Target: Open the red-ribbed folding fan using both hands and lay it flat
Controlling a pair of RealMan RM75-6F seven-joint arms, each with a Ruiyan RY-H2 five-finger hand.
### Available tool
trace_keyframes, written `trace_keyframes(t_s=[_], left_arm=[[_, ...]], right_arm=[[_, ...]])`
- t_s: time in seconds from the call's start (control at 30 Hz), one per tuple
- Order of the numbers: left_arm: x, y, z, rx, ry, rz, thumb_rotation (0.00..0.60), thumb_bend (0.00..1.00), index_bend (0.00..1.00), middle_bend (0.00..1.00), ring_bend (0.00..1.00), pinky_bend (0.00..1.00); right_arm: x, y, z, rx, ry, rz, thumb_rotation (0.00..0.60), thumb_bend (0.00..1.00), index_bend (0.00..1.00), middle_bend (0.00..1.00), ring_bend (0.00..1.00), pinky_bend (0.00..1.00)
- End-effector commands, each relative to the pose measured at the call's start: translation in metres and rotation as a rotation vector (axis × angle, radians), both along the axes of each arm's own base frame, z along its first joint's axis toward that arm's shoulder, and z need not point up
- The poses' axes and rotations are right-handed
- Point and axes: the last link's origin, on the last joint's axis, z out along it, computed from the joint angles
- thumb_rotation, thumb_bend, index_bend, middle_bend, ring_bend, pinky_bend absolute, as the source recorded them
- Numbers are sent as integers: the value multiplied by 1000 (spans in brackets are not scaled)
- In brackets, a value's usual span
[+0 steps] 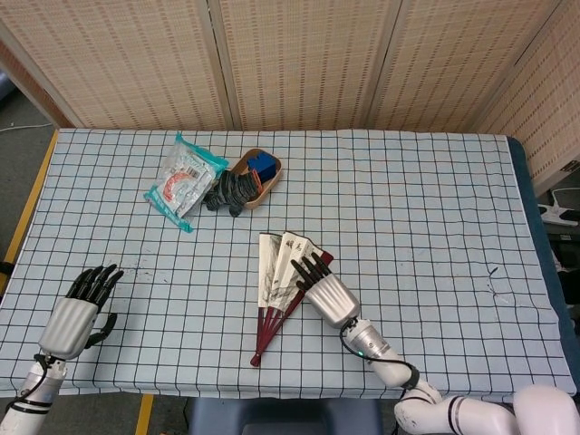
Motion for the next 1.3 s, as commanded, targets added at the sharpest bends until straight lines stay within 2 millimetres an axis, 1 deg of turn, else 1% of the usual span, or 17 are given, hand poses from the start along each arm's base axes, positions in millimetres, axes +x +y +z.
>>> trace_keyframes(t_s=[0.03,0.17,0.33,0.47,0.53,0.7,0.8,0.9,0.93,0.97,1.0,1.03,1.07,1.1,1.2,1.23,1.3], left_arm=[[-1,2,2,7,0,1,600,461,0,0,0,94],[-2,2,5,15,-1,8,600,461,0,0,0,94],[-3,3,6,18,0,13,600,460,0,0,0,95],[-3,3,6,19,1,16,600,460,0,0,0,94],[-4,4,6,19,6,21,600,461,0,0,0,95],[-5,4,5,20,7,27,600,465,0,0,0,94],[-5,4,4,14,7,30,600,466,0,0,0,95],[-4,5,3,-7,-15,34,600,469,6,0,0,98],[-4,4,2,-21,-29,34,600,471,49,0,0,102],[-2,3,1,-47,-51,27,600,473,119,0,0,106],[1,1,-1,-69,-71,21,600,476,226,3,0,111],[3,-1,-2,-88,-92,11,600,478,300,10,0,115],[5,-2,-3,-105,-104,2,600,482,406,29,0,122],[6,-3,-5,-129,-112,-4,600,487,475,49,0,127],[2,0,-13,-184,-137,24,600,507,612,89,0,130],[-1,2,-16,-200,-145,43,600,511,632,96,0,130],[-5,7,-22,-231,-175,78,600,511,636,98,0,129]], right_arm=[[9,-9,-18,36,-34,-31,600,172,327,0,0,0],[11,-13,-30,52,-44,-45,600,179,367,0,0,0],[14,-13,-36,49,-73,-44,600,253,423,0,0,0],[16,-13,-39,36,-94,-36,600,352,511,0,0,0],[19,-16,-41,21,-99,-24,600,443,561,2,0,0],[28,-16,-33,3,-195,-3,600,590,664,57,0,0],[31,-17,-26,12,-250,-12,600,614,700,82,0,0],[36,-19,-19,54,-320,-66,600,617,703,84,0,0],[39,-19,-17,79,-350,-96,600,617,703,84,0,0],[44,-21,-14,118,-401,-142,600,617,703,85,0,0],[49,-23,-12,147,-440,-176,600,618,703,89,0,0],[53,-26,-9,168,-467,-204,600,618,703,92,0,0],[58,-30,-7,185,-485,-227,600,618,703,94,0,0],[64,-34,-4,210,-515,-259,600,618,703,95,0,0],[80,-40,5,262,-590,-320,600,617,705,95,0,0],[83,-42,8,270,-607,-331,600,618,707,95,0,0],[92,-45,14,278,-645,-344,600,617,713,95,0,0]])
